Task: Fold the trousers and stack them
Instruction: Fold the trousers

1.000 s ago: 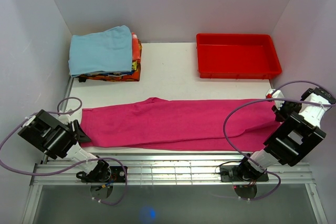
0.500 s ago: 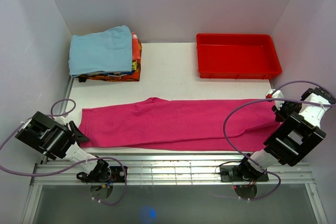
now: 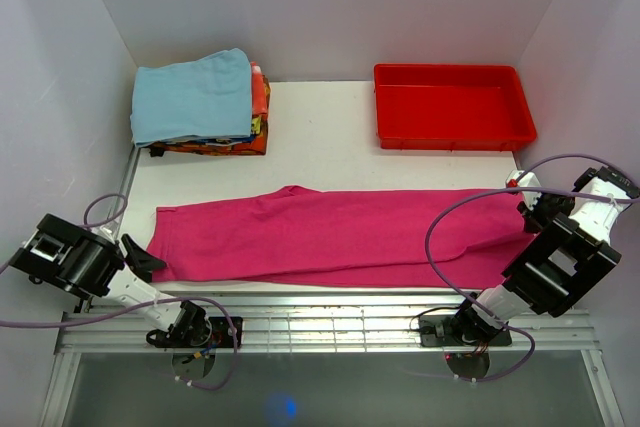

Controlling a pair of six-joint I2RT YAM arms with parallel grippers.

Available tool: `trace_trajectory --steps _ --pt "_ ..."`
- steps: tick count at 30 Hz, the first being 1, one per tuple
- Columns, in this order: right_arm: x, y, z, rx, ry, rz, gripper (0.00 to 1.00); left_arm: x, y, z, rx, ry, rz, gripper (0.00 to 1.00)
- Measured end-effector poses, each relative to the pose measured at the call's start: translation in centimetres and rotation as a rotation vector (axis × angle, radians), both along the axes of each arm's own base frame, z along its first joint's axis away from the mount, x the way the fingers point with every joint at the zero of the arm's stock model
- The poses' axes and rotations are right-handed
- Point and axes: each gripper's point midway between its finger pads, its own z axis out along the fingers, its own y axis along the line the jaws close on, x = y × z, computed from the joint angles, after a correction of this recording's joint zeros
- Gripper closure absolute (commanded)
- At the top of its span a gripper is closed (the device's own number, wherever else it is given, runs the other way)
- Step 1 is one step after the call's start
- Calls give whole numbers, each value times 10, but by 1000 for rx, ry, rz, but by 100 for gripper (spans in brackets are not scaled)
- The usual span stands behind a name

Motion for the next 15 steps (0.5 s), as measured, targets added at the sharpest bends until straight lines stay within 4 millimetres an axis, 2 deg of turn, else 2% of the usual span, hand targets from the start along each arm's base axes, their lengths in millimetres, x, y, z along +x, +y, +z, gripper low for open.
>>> trace_trajectory --steps 5,15 --pt "-1 0 0 1 3 0 92 -2 2 1 4 -5 19 32" --pt "-3 2 0 6 11 2 92 -3 29 2 91 -25 -12 32"
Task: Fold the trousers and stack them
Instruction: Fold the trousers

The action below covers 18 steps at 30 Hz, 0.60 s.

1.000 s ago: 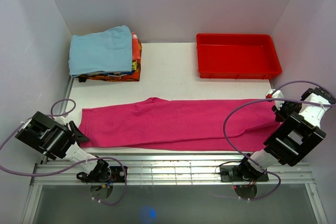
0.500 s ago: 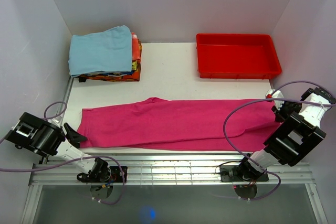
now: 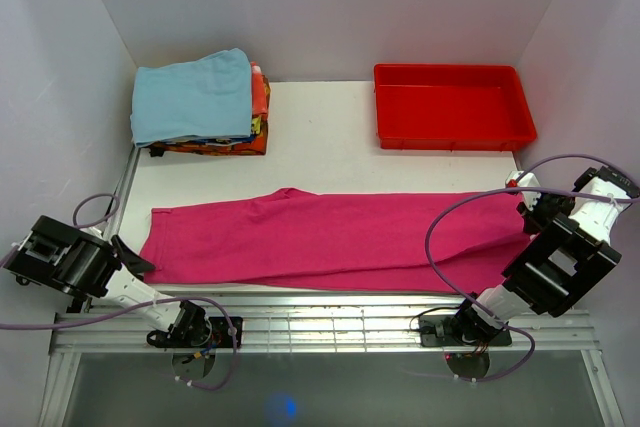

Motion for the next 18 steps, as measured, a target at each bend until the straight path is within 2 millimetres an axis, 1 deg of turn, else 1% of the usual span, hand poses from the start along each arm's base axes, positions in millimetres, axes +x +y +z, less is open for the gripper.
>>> trace_trajectory --steps 4,7,9,14,16,18 --pt "-1 0 0 2 2 0 92 1 6 2 20 -16 -11 33" --pt "-1 1 0 5 6 0 92 4 19 2 51 -32 -19 32" --pt "-2 1 0 5 7 0 92 6 24 2 59 -40 -18 32" --pt "-2 1 0 4 8 0 92 7 24 1 59 -50 -23 32" --pt "-2 1 0 4 8 1 92 8 19 -1 43 -58 -18 33" --pt "-2 1 0 3 8 1 92 9 9 -1 10 -67 -9 34"
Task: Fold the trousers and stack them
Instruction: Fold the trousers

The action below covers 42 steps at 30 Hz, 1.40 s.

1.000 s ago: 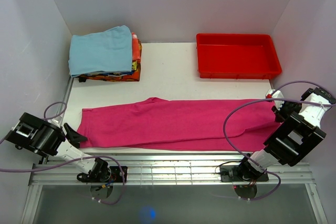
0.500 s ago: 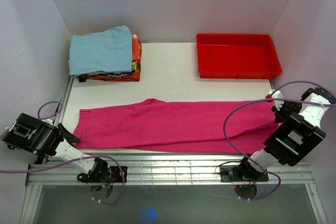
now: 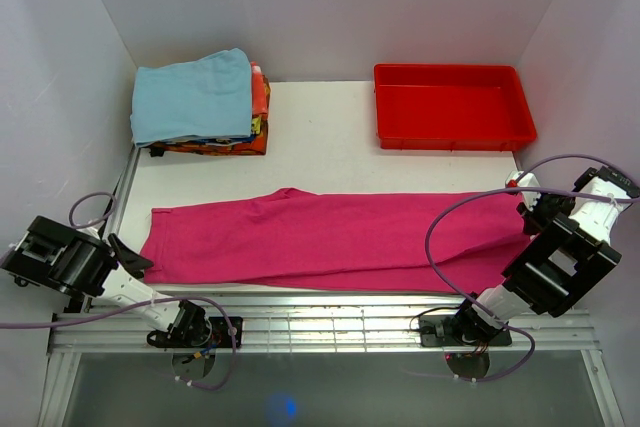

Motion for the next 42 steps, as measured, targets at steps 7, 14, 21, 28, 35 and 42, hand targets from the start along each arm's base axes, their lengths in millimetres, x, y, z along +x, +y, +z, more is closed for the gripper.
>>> trace_trajectory --steps 7,14,21,28,35,42 --pt "1 -1 2 -1 -2 0 92 3 -31 -2 -155 11 27 39" --pt "2 -2 3 -4 -5 0 92 1 -36 -4 -190 30 39 52" --pt "3 -2 3 0 -7 0 92 -3 -19 -1 -118 26 20 78" --pt "6 -2 4 10 -15 0 92 3 -10 20 -103 5 10 100" --pt "9 2 9 35 -26 3 92 25 -8 38 -95 -13 -37 100" --pt "10 8 19 86 -38 18 92 81 19 82 32 -95 -86 100"
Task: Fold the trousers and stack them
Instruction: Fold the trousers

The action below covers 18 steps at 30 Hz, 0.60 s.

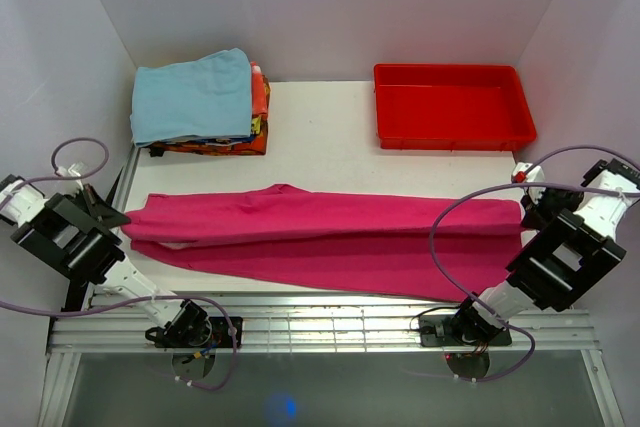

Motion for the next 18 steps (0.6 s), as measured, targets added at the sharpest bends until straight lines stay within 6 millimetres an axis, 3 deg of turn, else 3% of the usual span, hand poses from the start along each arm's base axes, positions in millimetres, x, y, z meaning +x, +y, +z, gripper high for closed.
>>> trace_trajectory --steps 6,13,18 --pt "-18 11 -10 41 24 26 92 31 11 30 86 -86 -40 100" --pt "-68 39 -53 50 141 79 92 34 18 22 130 -106 -58 100" --pt "-65 33 -53 29 135 76 92 28 19 2 154 -84 -73 98"
